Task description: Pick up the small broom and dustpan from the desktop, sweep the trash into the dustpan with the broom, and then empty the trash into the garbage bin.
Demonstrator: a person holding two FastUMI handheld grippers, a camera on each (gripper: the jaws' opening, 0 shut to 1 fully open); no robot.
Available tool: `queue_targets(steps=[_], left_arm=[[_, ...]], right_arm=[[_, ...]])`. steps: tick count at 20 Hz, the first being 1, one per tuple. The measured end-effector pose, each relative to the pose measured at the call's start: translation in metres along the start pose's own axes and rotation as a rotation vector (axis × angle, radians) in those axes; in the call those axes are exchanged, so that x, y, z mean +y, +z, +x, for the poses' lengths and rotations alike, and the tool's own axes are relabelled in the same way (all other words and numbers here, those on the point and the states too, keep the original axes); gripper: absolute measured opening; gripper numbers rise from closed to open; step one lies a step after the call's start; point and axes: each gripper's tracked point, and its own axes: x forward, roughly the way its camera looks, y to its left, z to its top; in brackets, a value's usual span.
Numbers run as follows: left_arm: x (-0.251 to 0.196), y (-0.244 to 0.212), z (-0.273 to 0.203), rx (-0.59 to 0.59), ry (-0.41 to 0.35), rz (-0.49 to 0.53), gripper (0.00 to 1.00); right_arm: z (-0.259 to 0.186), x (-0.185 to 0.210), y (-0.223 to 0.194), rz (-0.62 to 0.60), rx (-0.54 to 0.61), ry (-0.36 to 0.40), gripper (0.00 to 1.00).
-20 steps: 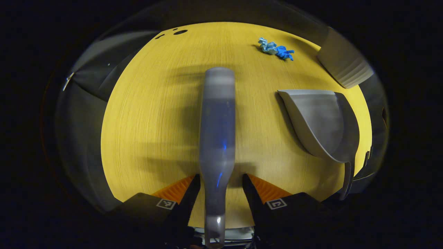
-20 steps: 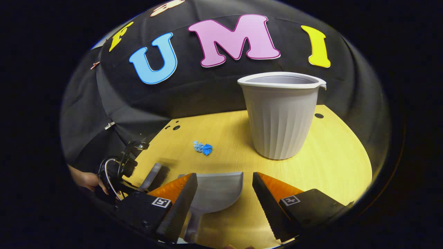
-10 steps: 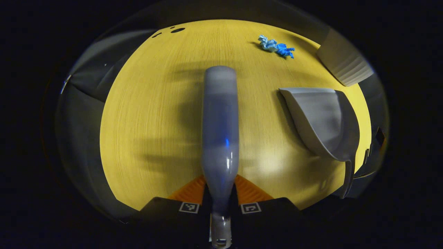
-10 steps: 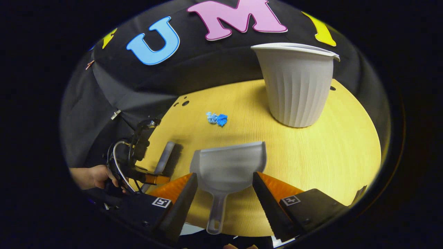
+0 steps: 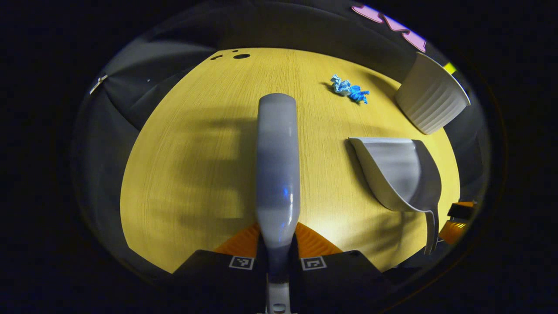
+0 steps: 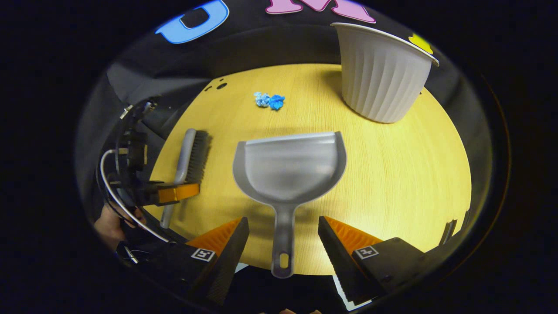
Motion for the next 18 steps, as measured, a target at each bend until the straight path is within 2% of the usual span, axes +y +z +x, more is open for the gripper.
queue_targets(steps=[1,2,6,12,16,18], left_arm=[[0.004,0.0,-0.003,-0.012,-0.004,0.008,0.22],[0.008,-0.001,-0.007,-0.022,-0.007,0.016,0.25],[0.018,0.003,-0.028,-0.075,-0.018,0.039,0.25],[0.022,0.019,-0.047,-0.124,-0.02,0.074,0.25],[0.015,0.027,-0.049,-0.114,-0.042,0.084,0.25],[0.014,0.034,-0.048,-0.114,-0.037,0.092,0.25]], right_arm=[[0.004,0.0,-0.001,0.009,0.005,-0.02,0.99],[0.008,-0.001,-0.001,0.024,0.001,-0.038,0.99],[0.033,-0.005,-0.002,0.024,0.009,-0.097,0.99],[0.061,-0.007,-0.013,0.071,0.071,-0.132,1.0],[0.073,-0.008,-0.009,0.047,0.079,-0.144,0.97],[0.078,-0.004,-0.01,0.05,0.097,-0.123,0.92]])
